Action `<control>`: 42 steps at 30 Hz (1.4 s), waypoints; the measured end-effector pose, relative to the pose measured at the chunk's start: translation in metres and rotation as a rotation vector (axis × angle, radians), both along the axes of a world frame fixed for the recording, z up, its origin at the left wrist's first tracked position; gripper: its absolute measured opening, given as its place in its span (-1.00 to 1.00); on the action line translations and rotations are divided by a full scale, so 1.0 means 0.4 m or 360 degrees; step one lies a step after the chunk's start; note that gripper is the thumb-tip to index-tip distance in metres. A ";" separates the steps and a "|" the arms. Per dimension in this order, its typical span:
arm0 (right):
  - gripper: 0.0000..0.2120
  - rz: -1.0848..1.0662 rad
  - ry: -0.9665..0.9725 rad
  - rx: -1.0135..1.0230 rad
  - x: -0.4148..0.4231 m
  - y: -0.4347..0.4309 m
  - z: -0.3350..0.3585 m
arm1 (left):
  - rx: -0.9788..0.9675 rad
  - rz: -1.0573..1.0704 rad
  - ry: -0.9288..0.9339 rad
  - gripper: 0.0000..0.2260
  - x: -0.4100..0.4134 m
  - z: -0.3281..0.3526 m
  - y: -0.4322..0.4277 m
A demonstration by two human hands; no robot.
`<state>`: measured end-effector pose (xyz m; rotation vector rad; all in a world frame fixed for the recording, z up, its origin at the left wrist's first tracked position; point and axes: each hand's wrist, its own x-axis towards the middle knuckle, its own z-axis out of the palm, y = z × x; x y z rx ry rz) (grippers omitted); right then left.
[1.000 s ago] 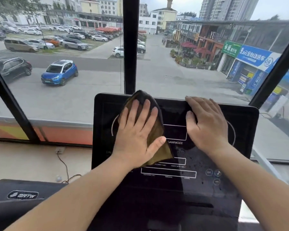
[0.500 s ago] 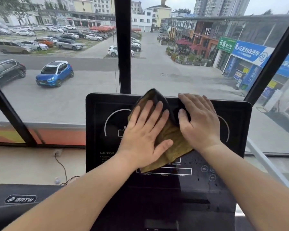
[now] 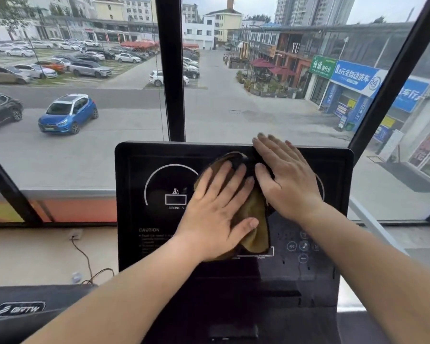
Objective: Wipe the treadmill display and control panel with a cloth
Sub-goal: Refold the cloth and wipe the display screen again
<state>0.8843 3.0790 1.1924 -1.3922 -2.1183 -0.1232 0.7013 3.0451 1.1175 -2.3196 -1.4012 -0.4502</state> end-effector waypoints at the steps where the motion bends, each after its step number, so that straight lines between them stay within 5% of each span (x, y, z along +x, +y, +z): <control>1: -0.45 -0.0012 -0.0029 0.0006 0.019 -0.009 0.003 | -0.0051 -0.0047 0.0037 -0.31 0.020 -0.046 -0.028; 6: -0.37 -0.0309 -0.0130 0.0074 0.162 -0.037 -0.020 | -0.0254 -0.0364 0.0496 -0.35 0.029 -0.149 -0.091; 11: -0.34 -0.0331 -0.0109 0.0114 0.246 0.011 -0.035 | -0.0066 0.0046 0.0135 -0.39 0.061 0.052 0.042; 14: -0.45 -0.0205 0.0012 0.0282 0.272 0.040 -0.046 | -0.0049 0.0251 -0.0038 -0.31 0.165 0.021 0.030; 19: -0.53 -0.0027 0.0074 0.0399 0.302 0.058 -0.055 | -0.0215 0.0039 0.0235 -0.30 0.289 -0.204 -0.104; 22: -0.53 -0.0015 0.0124 0.0362 0.300 0.059 -0.053 | -0.0194 -0.0136 0.0408 -0.36 0.263 -0.168 -0.079; 27: -0.55 0.0052 0.0269 0.0279 0.309 0.058 -0.040 | -0.0009 0.0130 0.0121 -0.40 0.264 0.035 0.042; 31: -0.55 0.0097 0.0322 0.0220 0.330 0.059 -0.026 | -0.0096 0.0216 -0.0025 -0.31 0.369 -0.071 -0.006; 34: -0.54 0.0123 0.0331 0.0219 0.331 0.059 -0.032 | -0.0191 -0.0067 0.0318 -0.33 0.396 -0.188 -0.074; 37: -0.52 0.0148 0.0337 0.0194 0.337 0.058 -0.033 | -0.0170 -0.0339 0.0565 -0.41 0.354 -0.119 -0.021; 42: -0.53 0.0214 0.0354 0.0042 0.358 0.047 -0.015 | 0.0021 -0.0076 0.0172 -0.45 0.351 0.030 0.074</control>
